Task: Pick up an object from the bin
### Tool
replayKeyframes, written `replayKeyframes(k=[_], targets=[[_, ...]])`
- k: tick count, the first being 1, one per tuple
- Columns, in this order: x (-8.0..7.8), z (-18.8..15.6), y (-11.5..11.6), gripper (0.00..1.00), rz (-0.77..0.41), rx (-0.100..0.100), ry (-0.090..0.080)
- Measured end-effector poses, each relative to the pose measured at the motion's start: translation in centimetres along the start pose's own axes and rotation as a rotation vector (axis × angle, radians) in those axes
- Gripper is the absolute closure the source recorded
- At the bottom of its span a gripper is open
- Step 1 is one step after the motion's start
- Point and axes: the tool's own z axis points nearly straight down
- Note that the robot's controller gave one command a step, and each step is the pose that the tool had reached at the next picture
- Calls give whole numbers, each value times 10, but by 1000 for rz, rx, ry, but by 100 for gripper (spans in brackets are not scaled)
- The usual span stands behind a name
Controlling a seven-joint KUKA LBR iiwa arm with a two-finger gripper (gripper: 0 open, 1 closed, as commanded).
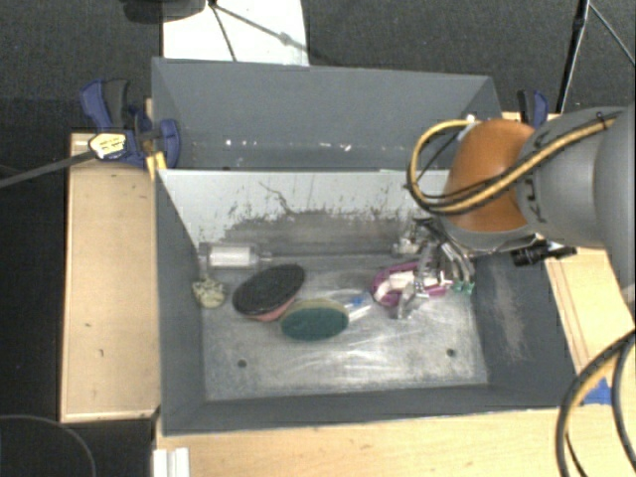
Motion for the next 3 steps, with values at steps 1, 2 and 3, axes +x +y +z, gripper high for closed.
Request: replayKeyframes(k=[1, 2, 3], targets=[[-2, -1, 0, 0, -3, -1, 5], [-6, 1, -17, 0, 41, -7, 3], [-2, 1, -20, 0, 284, -3, 8]])
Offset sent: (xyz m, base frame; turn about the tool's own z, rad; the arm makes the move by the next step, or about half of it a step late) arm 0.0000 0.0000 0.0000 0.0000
